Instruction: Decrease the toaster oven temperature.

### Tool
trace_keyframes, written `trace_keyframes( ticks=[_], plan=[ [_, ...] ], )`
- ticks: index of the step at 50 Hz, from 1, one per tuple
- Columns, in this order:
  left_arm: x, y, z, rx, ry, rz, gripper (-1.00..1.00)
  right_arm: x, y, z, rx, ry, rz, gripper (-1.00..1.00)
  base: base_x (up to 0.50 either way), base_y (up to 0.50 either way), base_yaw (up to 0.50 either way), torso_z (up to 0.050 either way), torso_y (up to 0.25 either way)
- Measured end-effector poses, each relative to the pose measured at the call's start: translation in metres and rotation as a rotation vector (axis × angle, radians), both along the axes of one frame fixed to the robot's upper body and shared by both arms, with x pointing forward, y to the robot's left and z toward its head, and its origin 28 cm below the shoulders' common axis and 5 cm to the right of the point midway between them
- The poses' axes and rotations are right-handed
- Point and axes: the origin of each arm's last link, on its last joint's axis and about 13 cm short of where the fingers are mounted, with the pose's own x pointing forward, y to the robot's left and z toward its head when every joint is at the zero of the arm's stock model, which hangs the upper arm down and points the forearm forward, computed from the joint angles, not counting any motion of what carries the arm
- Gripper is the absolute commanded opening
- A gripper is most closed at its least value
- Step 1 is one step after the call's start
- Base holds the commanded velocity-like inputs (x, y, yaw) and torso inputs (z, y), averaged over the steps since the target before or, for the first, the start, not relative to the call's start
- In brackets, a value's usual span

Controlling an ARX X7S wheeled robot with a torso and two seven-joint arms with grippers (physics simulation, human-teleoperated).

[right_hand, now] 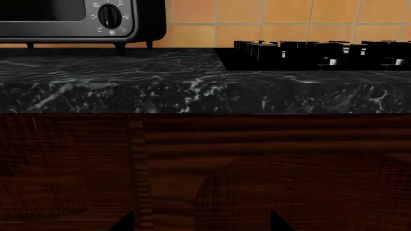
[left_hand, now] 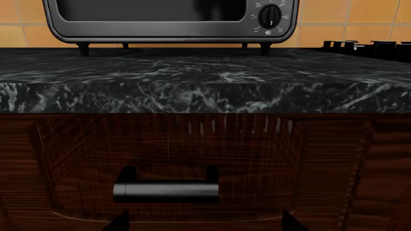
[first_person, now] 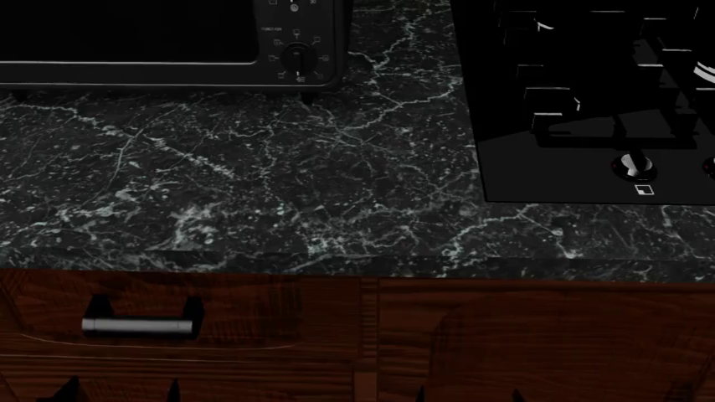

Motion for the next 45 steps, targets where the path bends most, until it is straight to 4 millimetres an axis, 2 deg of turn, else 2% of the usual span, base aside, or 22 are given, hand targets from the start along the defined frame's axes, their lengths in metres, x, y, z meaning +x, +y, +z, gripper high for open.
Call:
trace_keyframes(
  ticks=[26,45],
  plan=[
    [0.003,0.003,0.001,0.001,-0.022,0.013,1.00,-0.005,-0.001,0.004,0.002,-0.019,-0.004,1.00,0.00,0.00,0.00,0.000,0.000],
    [-0.005,0.005,0.037,0.044,-0.161,0.020,1.00,-0.012,-0.001,0.033,-0.032,-0.123,0.005,1.00,0.00,0.00,0.00,0.000,0.000]
  ],
)
